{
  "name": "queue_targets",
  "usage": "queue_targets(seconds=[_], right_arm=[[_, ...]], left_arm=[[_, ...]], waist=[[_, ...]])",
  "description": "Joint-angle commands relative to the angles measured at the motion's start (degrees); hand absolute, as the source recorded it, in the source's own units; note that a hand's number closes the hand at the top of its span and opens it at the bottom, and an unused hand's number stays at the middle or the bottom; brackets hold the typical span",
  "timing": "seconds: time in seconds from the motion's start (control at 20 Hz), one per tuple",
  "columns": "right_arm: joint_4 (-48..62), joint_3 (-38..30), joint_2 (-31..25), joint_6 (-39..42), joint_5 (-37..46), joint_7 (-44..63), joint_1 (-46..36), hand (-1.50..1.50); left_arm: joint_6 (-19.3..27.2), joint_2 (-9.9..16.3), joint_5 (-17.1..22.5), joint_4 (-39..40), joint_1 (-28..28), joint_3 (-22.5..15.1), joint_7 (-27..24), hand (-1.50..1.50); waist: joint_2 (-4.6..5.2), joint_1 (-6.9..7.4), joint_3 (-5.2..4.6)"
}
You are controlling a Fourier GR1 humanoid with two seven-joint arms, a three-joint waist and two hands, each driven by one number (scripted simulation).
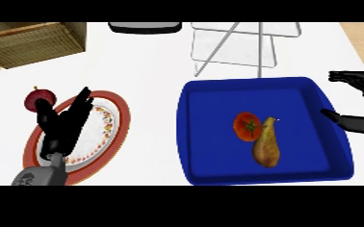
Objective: Pick the tomato from the tray and place it in the tiered shelf
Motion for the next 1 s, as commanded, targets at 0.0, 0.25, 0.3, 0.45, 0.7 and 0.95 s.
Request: queue_targets(seconds=[0.0, 0.25, 0.3, 0.45, 0.7, 0.95], right_arm=[[6.94, 0.44, -4.09, 10.45, 1.69, -10.57, -0.23, -1.50], [1.93, 2.92, -9.03, 16.43, 4.60, -8.14, -0.73, -1.50], [-1.34, 3.73, -8.86, 15.99, 4.98, -7.09, 1.04, -1.50], [-11.56, 4.80, -10.72, 16.21, 3.54, 1.68, 2.29, -1.50], [-27.53, 5.99, -10.00, 10.75, 3.21, 17.74, 6.09, -1.50], [-36.26, 9.82, -3.45, 0.85, 7.39, 33.81, 5.13, -1.50]], left_arm=[[-2.69, 0.37, 1.36, 2.29, 2.78, 0.50, 0.05, 0.00], [-2.34, -0.04, 0.66, 2.97, 2.78, 1.18, -0.37, 0.00], [-1.13, -1.10, -0.86, 1.59, 3.98, -0.59, 0.23, 0.00], [-0.04, -2.40, -0.58, 1.04, 4.12, -0.27, 0.40, 0.00], [-1.90, -0.14, 0.51, 0.61, 3.67, 1.48, 2.12, 0.00], [-0.86, -0.92, -1.00, -2.71, 5.23, 0.14, 3.18, 0.00]], waist=[[0.05, -0.02, -0.44], [-0.25, -0.80, -0.56], [-0.38, -1.06, -0.56], [-0.68, -1.90, -0.66], [-0.83, -2.49, -0.70], [-0.61, -1.27, -0.64]])
